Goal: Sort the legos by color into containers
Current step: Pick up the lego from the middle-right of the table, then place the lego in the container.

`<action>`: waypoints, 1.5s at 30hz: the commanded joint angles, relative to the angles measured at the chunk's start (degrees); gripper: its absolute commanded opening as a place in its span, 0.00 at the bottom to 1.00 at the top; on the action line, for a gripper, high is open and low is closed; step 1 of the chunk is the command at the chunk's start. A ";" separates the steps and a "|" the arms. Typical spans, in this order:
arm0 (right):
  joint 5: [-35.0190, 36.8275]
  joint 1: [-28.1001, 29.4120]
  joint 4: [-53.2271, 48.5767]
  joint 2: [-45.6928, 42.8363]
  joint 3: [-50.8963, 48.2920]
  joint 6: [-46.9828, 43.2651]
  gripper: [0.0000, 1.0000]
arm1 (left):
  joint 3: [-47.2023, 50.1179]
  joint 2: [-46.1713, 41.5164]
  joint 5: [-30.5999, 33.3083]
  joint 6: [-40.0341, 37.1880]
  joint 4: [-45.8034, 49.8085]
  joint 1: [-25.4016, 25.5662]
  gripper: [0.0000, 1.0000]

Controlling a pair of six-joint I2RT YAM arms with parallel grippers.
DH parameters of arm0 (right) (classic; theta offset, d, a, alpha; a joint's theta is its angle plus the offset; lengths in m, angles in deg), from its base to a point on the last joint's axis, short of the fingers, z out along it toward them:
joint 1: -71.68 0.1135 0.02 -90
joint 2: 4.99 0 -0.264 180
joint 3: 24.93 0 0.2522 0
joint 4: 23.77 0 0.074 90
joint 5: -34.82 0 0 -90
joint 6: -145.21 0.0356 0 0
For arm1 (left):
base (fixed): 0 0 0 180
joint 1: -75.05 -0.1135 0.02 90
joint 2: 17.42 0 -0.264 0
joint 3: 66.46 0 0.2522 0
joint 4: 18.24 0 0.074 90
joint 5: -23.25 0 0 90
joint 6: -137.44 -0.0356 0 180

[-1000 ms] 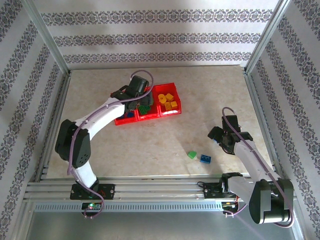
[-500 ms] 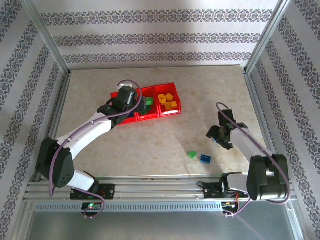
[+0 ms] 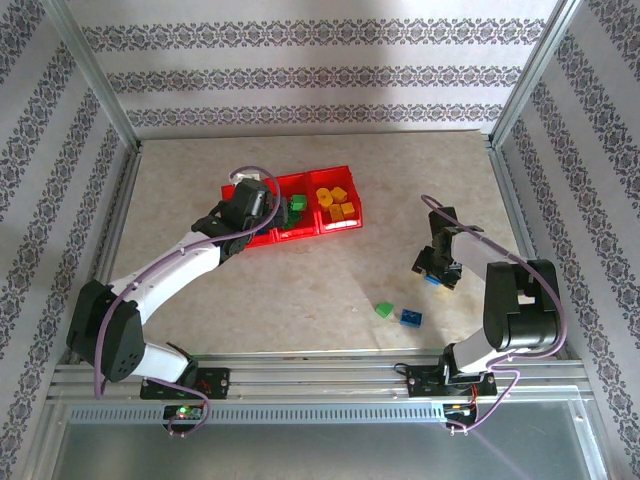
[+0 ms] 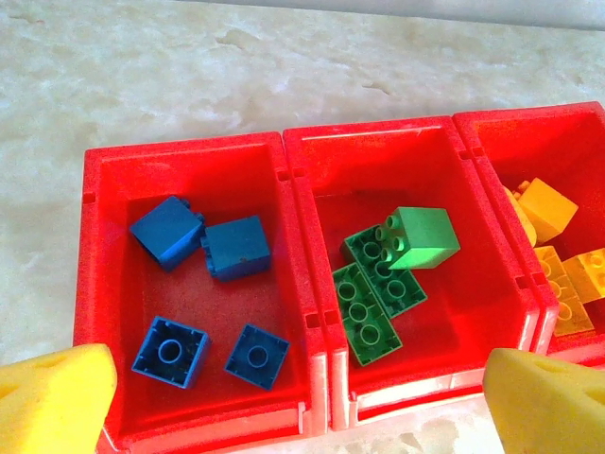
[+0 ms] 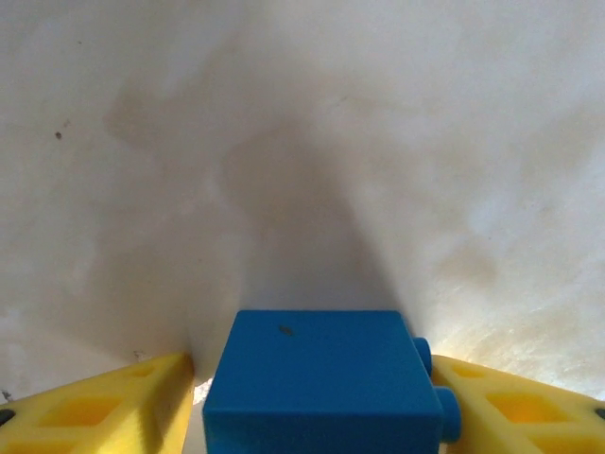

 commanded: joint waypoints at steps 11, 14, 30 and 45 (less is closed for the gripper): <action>-1.92 0.23 3.50 -0.94 -0.37 -2.76 0.42 | 1.44 -2.59 1.84 0.82 -0.77 -0.93 1.00; -1.57 1.45 4.25 -3.72 -1.21 -3.12 0.42 | 2.25 -3.22 2.43 0.74 -1.14 -0.95 1.00; 4.41 25.15 5.34 -8.98 12.94 -3.90 0.40 | 10.53 -10.38 7.07 5.73 -0.59 -2.29 1.00; 3.59 41.62 -1.18 20.69 52.18 -13.79 0.39 | 23.66 -26.08 3.39 16.49 1.42 -11.92 1.00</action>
